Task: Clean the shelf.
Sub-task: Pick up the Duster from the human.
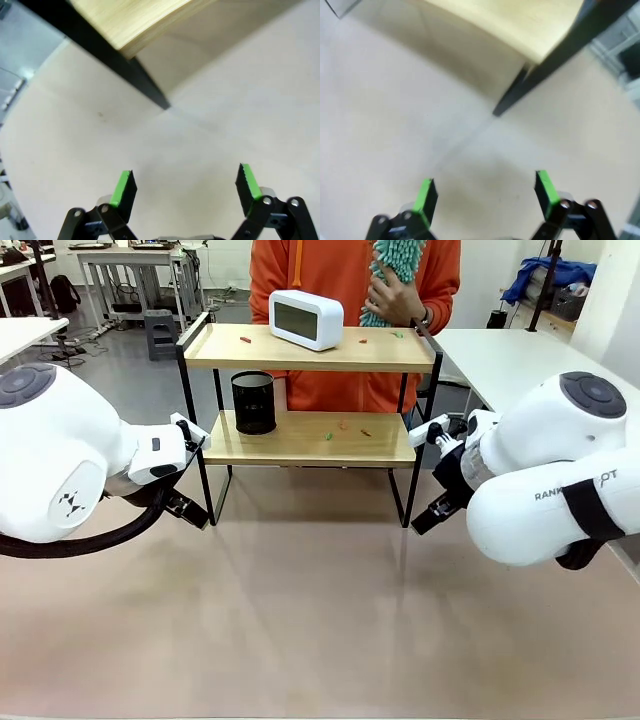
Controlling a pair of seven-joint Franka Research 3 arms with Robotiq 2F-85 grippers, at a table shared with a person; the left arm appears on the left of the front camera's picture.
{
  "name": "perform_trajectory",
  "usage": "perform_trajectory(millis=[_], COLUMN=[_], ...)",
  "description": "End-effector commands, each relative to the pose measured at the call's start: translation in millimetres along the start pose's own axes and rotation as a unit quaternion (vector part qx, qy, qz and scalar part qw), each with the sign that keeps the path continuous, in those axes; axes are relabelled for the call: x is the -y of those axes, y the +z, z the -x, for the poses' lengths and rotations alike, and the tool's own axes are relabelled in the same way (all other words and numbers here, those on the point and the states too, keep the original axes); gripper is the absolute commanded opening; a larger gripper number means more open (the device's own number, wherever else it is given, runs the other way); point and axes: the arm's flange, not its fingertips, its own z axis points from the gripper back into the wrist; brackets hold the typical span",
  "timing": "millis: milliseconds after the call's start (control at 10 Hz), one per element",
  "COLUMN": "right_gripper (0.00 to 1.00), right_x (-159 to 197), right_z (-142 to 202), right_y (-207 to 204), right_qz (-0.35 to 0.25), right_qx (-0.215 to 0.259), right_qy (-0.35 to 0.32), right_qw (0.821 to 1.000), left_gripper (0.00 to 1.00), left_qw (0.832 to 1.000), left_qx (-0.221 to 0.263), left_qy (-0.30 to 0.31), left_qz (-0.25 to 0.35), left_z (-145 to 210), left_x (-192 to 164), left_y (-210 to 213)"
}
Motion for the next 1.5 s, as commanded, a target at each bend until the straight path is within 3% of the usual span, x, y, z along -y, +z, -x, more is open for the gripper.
perform_trajectory(millis=[0, 100, 300, 400, 500, 600, 700, 800, 900, 1000, 1400], right_gripper=[1.00, 1.00, 1.00, 1.00, 1.00, 1.00, 1.00, 1.00, 1.00, 1.00, 1.00], right_x=[28.7, 53.3, 114.5, 146.6, 174.6, 196.8, 208.3, 212.3, 208.0, 240.9, 240.9], right_z=[4.1, 14.7, 63.5, 98.4, 138.5, 184.0, 220.8, 247.3, 256.9, 246.0, 246.0], right_y=[75.9, 114.5, 175.6, 185.6, 181.6, 171.1, 162.2, 154.5, 143.7, 188.9, 188.9], right_qz=[-0.079, -0.144, -0.284, -0.325, -0.355, -0.362, -0.352, -0.299, -0.195, -0.330, -0.330], right_qx=[-0.054, -0.054, 0.029, 0.077, 0.119, 0.157, 0.192, 0.215, 0.188, 0.162, 0.162], right_qy=[-0.091, -0.163, -0.269, -0.327, -0.385, -0.451, -0.493, -0.544, -0.579, -0.512, -0.512], right_qw=[0.991, 0.974, 0.920, 0.884, 0.844, 0.801, 0.772, 0.754, 0.769, 0.777, 0.777], left_gripper=[1.00, 1.00, 1.00, 1.00, 1.00, 1.00, 1.00, 1.00, 1.00, 1.00, 1.00], left_qw=[0.988, 0.975, 0.945, 0.925, 0.894, 0.862, 0.831, 0.802, 0.794, 0.830, 0.830], left_qx=[-0.007, -0.013, 0.085, 0.141, 0.203, 0.248, 0.274, 0.305, 0.298, 0.272, 0.272], left_qy=[0.004, 0.000, 0.037, 0.097, 0.169, 0.226, 0.268, 0.302, 0.347, 0.289, 0.289], left_qz=[0.153, 0.224, 0.315, 0.340, 0.363, 0.380, 0.403, 0.415, 0.401, 0.393, 0.393], left_z=[17.7, 30.6, 73.4, 96.7, 124.2, 145.7, 163.2, 180.3, 181.0, 185.9, 185.9], left_x=[-10.0, -16.3, -60.7, -93.4, -130.6, -152.6, -173.9, -189.8, -192.4, -204.8, -204.8], left_y=[71.6, 107.9, 163.9, 180.5, 188.7, 180.0, 164.2, 146.6, 127.5, 189.8, 189.8])
